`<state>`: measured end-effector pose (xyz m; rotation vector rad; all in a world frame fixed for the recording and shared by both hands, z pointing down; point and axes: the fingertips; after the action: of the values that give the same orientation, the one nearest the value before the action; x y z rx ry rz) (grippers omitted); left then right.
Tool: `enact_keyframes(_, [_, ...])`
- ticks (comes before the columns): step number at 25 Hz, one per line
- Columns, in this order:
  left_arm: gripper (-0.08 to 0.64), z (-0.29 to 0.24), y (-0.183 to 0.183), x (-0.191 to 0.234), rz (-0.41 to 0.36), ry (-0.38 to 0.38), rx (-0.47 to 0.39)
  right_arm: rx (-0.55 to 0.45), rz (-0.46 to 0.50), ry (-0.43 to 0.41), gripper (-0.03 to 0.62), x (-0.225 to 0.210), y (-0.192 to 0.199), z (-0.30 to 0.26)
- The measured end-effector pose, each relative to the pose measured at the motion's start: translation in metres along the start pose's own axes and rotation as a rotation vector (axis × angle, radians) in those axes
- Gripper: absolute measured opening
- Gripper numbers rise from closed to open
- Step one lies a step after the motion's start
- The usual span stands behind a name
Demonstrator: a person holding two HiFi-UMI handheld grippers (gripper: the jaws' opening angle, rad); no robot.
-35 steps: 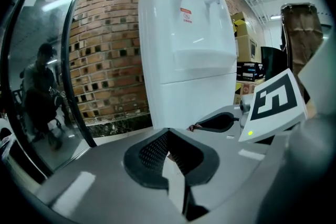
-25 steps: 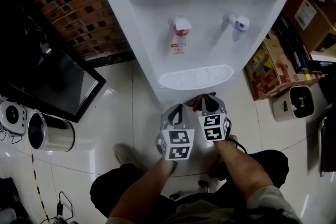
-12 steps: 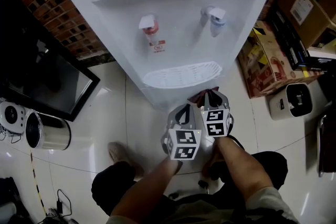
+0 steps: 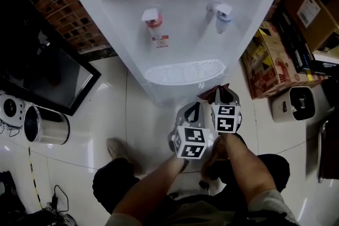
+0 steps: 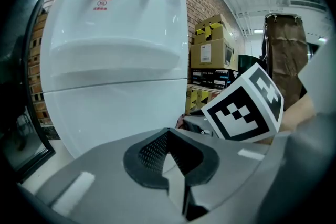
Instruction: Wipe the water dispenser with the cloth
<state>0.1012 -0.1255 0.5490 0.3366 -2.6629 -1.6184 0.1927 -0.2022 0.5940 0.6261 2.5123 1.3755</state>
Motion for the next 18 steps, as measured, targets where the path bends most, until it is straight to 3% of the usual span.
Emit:
enact_keyframes(5, [0.000, 0.010, 0.010, 0.019, -0.019, -0.026, 0.006, -0.022, -0.005, -0.036, 0.044, 0.021, 0.002, 0.005])
enact_keyframes(13, [0.000, 0.041, 0.043, 0.108, 0.011, -0.168, 0.057, -0.007, 0.162, -0.342, 0.046, 0.166, 0.005, -0.016])
enact_keyframes(18, [0.000, 0.061, 0.074, 0.163, 0.011, -0.258, 0.104, 0.020, 0.225, -0.462, 0.046, 0.232, 0.005, -0.043])
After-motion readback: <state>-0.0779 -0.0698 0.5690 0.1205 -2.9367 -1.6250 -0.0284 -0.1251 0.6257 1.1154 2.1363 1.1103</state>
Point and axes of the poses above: the fingertips, and each gripper's own axes: z backward along the fingers, x to its left, y out of its underside, and after that the axes turned 13 degrees about -y, right-handed
